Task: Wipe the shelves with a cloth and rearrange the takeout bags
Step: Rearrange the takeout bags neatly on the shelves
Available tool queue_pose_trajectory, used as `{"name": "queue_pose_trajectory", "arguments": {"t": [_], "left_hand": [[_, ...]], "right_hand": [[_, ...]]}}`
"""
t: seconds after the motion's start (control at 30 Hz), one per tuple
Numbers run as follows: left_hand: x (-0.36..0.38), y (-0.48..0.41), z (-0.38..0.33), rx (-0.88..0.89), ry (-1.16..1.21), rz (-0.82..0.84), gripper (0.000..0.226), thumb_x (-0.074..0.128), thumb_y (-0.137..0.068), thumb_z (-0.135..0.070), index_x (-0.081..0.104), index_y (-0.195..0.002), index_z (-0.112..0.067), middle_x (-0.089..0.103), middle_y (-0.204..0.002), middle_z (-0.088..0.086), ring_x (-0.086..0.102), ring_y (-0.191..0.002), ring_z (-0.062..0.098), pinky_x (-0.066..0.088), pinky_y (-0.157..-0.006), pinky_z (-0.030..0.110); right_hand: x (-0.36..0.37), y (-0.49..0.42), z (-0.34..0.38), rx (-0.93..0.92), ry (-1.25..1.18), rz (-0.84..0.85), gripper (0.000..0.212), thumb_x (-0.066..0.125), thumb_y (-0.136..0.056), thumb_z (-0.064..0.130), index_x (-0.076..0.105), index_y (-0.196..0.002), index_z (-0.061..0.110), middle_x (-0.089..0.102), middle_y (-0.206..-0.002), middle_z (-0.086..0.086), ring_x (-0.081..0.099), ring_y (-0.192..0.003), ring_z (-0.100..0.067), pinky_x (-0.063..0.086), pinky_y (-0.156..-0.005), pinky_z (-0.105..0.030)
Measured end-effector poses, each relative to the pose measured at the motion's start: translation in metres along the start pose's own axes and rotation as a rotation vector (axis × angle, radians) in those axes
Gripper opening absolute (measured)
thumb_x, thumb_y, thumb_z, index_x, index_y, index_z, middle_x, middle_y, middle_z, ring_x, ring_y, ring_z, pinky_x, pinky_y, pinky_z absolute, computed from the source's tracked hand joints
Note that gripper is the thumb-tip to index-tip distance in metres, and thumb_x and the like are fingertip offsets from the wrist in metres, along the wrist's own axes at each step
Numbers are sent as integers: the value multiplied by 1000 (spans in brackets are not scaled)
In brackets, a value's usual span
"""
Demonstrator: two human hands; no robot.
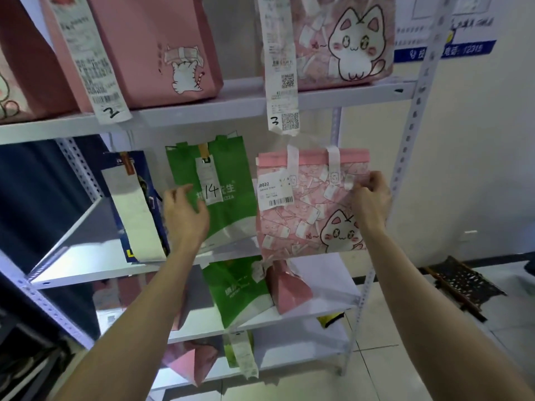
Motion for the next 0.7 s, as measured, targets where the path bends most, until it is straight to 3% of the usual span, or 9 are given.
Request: {"name": "queue_pose_trajectory", "arguments": {"t": [0.1,0.2,0.23,0.33,0.43,0.53,0.63,0.7], "left_hand": [[34,22,-61,211,143,157,28,53,-110,-39,66,-129,-23,61,-125,-5,65,-107,15,58,-95,38],[67,42,-109,249,305,311,45,43,-107,-59,67,-125,-26,71,-112,-9,70,-97,10,58,-84,31],[77,45,-121,238,340,351,46,43,-106,-61,67,-125,-27,73,-112,-10,71,-96,9,58,-81,30],[106,49,-134,201,312,403,36,55,-106,-48,66,-132,-26,72,-121,-11,70,-103,5,62,-82,35],[131,59,-122,96,269,474,33,65,-105,-35,62,-136,-28,70,-129,-9,70,-103,8,63,-87,39],[146,76,-108,62,206,505,31,68,-105,-33,60,-135,-30,69,-129,-10,68,-108,9,61,-93,40],[149,83,-97,25,220,472,34,70,-104,-29,60,-136,-31,69,-126,-13,66,-107,-2,61,-94,37],[143,81,-93,17,225,441,36,71,-103,-24,62,-137,-29,67,-127,-15,61,-108,-10,60,-95,37]], "right_hand": [[-7,-19,1,8,-4,-38,21,52,-78,12,65,-93,20,63,-78,12,55,-70,-2,39,-58,-30],[-14,-41,7,-20,-13,-68,17,50,-75,15,61,-86,23,61,-72,13,54,-63,2,37,-53,-19],[-16,-49,7,-34,-16,-72,14,50,-76,17,60,-84,24,60,-71,13,55,-61,4,38,-52,-18],[-13,-66,2,-66,19,-27,11,51,-85,18,56,-86,27,62,-75,13,56,-64,4,49,-60,-32],[3,-73,-21,-17,146,186,24,57,-88,15,56,-109,27,68,-98,8,67,-89,-15,60,-78,-44],[7,-74,-43,49,268,347,49,59,-85,11,51,-132,19,67,-119,0,68,-107,-29,61,-91,-51],[3,-68,-35,-48,263,308,66,58,-86,20,40,-150,18,60,-139,-3,62,-123,-28,56,-99,-46],[4,-55,-13,-282,324,221,69,63,-90,23,37,-154,16,51,-146,-4,55,-125,-25,52,-99,-40]]}}
Point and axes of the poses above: each hand's wrist, its own y-axis away from the middle knuckle, its own x-axis out of the palm, z = x × y, the point moved 7 cm from there along -y, towards the middle knuckle
